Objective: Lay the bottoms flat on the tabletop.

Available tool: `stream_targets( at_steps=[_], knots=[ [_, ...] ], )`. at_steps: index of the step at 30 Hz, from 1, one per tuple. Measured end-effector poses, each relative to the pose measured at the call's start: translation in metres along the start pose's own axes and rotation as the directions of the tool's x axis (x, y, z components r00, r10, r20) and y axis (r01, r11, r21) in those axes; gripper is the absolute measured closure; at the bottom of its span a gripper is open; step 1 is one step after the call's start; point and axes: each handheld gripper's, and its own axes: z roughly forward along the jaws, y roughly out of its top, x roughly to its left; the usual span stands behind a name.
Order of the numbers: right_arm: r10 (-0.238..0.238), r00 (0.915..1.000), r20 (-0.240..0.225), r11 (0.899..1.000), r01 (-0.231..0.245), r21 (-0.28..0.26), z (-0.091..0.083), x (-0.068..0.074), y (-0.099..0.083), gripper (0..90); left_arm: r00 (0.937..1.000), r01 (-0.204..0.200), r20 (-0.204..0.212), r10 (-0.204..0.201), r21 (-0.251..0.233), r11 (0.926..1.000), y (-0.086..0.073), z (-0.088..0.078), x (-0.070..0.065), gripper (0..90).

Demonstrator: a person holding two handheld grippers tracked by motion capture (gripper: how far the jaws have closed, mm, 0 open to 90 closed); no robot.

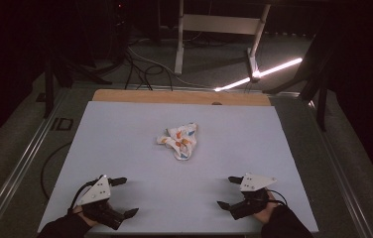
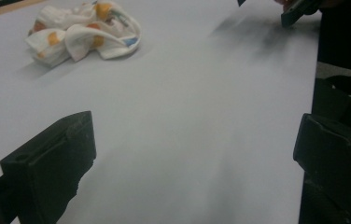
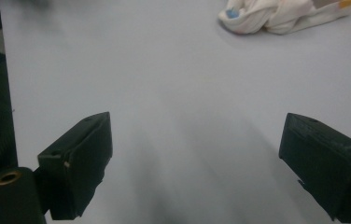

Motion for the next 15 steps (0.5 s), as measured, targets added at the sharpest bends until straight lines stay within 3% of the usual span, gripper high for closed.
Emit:
stream_targets(
  at_steps=[15],
  knots=[
    [-0.022, 0.9990, -0.040, 1.000, 0.021, -0.023, -0.005, 0.007, 0.021, 10.1, 0.9966, -0.061, 0.056, 0.062, -0.007, 0.9981, 0.023, -0.001, -0.008, 0.0]
  ],
)
